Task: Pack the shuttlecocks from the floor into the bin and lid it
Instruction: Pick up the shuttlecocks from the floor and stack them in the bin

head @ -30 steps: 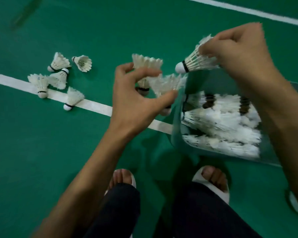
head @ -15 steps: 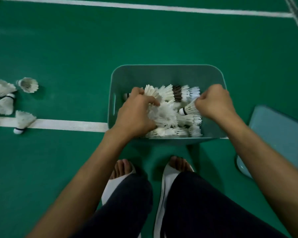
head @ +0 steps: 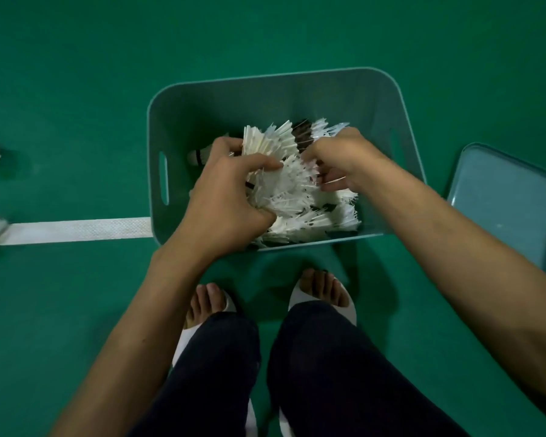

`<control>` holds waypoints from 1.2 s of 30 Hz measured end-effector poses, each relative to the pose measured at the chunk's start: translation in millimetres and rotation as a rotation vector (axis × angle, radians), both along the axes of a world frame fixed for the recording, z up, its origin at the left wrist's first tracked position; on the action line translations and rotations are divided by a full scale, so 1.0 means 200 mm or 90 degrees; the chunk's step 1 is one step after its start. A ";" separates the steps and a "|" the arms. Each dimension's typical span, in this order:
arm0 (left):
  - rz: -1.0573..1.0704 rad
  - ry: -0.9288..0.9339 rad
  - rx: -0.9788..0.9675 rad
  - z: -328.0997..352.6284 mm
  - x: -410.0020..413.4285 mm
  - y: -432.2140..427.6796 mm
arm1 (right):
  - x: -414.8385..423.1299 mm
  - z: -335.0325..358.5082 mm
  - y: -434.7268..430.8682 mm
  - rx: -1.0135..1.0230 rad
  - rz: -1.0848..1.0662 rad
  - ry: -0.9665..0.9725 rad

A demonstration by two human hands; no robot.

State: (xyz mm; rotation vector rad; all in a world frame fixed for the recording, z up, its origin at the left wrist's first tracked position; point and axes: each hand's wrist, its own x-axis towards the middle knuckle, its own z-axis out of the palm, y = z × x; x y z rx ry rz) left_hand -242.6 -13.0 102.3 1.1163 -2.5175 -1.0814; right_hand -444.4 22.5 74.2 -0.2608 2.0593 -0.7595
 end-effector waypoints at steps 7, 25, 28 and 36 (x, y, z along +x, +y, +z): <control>0.046 0.054 0.049 0.00 -0.11 -0.01 | 0.04 0.34 0.32 -0.265 0.232 0.305; 0.105 -0.032 -0.022 -0.02 -0.09 -0.06 | 0.08 0.25 0.18 0.192 0.353 0.542; 0.074 -0.072 -0.032 -0.05 -0.07 -0.07 | 0.05 0.16 0.10 0.161 0.313 0.345; 0.042 -0.094 -0.006 -0.08 -0.08 -0.07 | -0.04 0.05 0.02 0.071 0.085 0.031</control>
